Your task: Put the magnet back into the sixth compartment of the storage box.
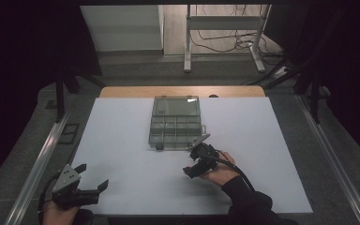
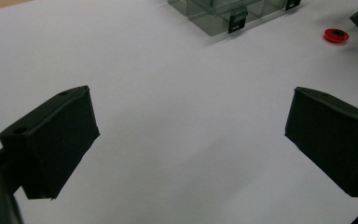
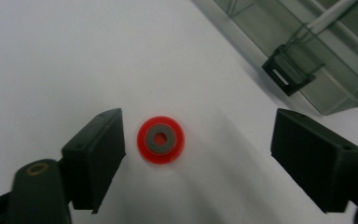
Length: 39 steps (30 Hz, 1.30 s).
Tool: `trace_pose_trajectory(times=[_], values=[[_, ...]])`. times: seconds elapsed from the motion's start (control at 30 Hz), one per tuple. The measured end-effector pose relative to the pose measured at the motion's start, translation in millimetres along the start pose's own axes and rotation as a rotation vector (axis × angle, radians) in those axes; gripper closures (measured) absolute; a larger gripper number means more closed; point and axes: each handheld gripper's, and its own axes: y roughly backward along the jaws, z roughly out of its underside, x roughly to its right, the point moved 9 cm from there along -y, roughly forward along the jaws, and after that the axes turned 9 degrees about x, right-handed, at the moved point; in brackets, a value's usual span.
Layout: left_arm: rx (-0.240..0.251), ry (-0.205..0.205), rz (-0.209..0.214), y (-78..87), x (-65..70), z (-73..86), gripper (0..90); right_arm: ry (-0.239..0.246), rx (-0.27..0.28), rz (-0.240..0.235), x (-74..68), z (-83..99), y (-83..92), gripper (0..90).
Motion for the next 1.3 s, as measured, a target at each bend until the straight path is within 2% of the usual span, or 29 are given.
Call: trace_pose_trajectory(times=[0.17,0.43,0.6,0.8,0.97,1.3], values=[[0.000,0.000,0.001,-0.1,0.1,0.0,2.9,0.020,-0.009,-0.012,-4.2,0.0,-3.6,26.5],[-0.001,-0.002,0.002,-0.1,0.3,0.1,2.9,0.040,-0.030,-0.057,-11.1,3.1,-7.3,39.7],[-0.001,-0.001,0.003,0.0,0.2,0.1,2.9,0.063,-0.045,-0.061,-13.6,6.2,-11.1,45.7],[-0.002,-0.001,0.004,0.0,0.4,0.1,2.9,0.102,-0.068,-0.071,-16.8,9.9,-14.7,61.9],[-0.003,-0.003,0.005,0.0,0.6,0.2,2.9,0.081,-0.064,-0.079,-16.8,10.0,-14.2,63.0],[-0.004,-0.005,0.005,-0.4,0.7,0.2,2.9,0.078,-0.058,-0.088,-15.3,10.5,-12.2,63.0]])
